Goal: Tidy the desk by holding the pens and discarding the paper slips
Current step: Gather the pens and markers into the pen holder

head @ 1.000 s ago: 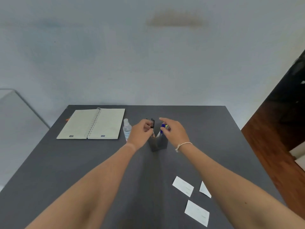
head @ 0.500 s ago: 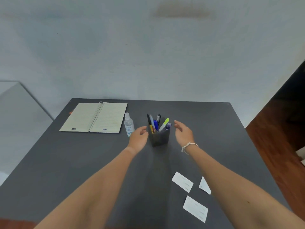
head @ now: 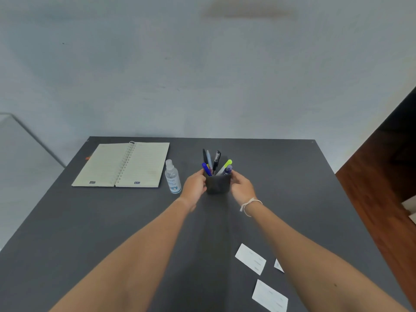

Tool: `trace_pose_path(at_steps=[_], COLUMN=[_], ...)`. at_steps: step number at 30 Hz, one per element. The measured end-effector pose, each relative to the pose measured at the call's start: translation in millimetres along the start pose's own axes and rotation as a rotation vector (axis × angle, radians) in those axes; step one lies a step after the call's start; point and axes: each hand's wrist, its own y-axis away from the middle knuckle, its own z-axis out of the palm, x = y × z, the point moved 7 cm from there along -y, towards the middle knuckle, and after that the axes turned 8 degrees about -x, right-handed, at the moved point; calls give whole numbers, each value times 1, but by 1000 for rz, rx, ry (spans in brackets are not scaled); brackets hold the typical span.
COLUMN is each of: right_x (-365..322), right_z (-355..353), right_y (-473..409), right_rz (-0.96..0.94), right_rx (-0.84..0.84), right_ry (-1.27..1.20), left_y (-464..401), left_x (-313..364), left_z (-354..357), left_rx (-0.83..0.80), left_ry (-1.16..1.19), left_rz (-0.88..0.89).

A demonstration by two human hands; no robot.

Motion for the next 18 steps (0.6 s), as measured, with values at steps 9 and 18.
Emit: trace_pose_path(at_steps=[9,18], right_x=[-42,-54], right_z=[-22,-28], right_y=[-61,-140], right_rz=[-46,-4], right_rx=[71,73], right_ry=[23,67], left_y=[-71,-154], left_x=[54,69], left_z=[7,-2], left_rx=[-58,30], left_ry=[126,128], left_rz=[26,-18])
